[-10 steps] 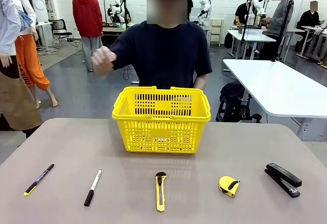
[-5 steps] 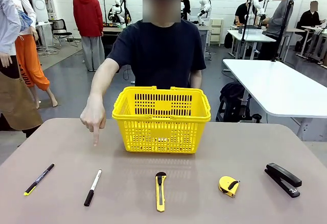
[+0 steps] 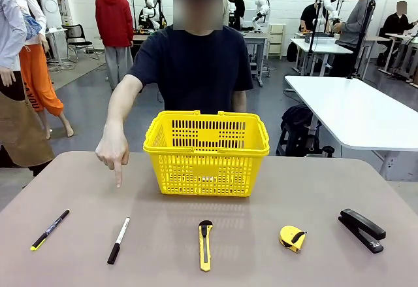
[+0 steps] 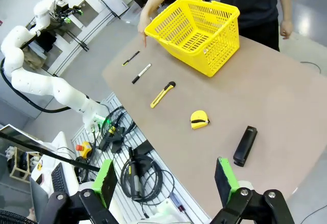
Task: Place the items the person wants into the basket.
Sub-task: Pick up the item the person points to and place it in the Market Basket.
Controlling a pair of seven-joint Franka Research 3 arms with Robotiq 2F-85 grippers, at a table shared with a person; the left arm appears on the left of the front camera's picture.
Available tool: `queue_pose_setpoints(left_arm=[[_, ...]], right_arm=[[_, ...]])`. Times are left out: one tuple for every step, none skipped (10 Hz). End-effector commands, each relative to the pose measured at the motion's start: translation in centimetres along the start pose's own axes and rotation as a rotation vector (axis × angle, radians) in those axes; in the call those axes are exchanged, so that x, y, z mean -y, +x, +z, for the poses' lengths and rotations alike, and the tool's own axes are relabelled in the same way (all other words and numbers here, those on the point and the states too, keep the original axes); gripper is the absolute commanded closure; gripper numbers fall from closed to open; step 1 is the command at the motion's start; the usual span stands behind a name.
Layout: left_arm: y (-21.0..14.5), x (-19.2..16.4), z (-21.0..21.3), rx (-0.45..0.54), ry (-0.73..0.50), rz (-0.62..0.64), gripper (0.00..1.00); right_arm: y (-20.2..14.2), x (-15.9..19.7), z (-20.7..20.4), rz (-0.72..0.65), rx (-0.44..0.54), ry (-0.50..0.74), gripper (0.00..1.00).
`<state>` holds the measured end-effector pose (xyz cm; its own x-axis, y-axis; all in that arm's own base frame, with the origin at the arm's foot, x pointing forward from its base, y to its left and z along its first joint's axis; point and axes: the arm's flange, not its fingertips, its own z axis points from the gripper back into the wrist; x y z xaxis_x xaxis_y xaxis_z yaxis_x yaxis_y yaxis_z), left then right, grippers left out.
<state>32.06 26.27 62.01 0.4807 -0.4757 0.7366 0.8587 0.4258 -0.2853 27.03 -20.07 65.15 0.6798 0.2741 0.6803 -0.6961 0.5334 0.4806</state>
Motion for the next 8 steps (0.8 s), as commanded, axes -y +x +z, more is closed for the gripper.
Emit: queue_pose_setpoints(left_arm=[[-0.1, 0.1, 0.1, 0.016, -0.008, -0.018, 0.0], [-0.1, 0.1, 0.1, 0.016, -0.008, -0.018, 0.0], [0.0, 0.0, 0.0, 0.0, 0.0, 0.0, 0.0], [2.6, 4.3, -0.6, -0.088, 0.085, -0.128, 0.0], [5.3, 8.0, -2.7, -0.179, 0.157, -0.223, 0.0], [7.9, 11.4, -6.1, -0.293, 0.218, -0.312, 0.0], [9.6, 13.7, -10.4, -0.455, 0.227, -0.345, 0.0], [10.6, 15.7, -15.6, -0.596, 0.207, -0.327, 0.0]], right_arm=[[0.1, 0.0, 0.1, -0.002, 0.015, -0.004, 0.0], [0.1, 0.0, 0.1, -0.002, 0.015, -0.004, 0.0], [0.1, 0.0, 0.1, -0.002, 0.015, -0.004, 0.0], [0.1, 0.0, 0.1, -0.002, 0.015, -0.004, 0.0], [0.1, 0.0, 0.1, -0.002, 0.015, -0.004, 0.0], [0.1, 0.0, 0.1, -0.002, 0.015, -0.004, 0.0], [0.1, 0.0, 0.1, -0.002, 0.015, -0.004, 0.0], [0.1, 0.0, 0.1, -0.002, 0.015, -0.004, 0.0]])
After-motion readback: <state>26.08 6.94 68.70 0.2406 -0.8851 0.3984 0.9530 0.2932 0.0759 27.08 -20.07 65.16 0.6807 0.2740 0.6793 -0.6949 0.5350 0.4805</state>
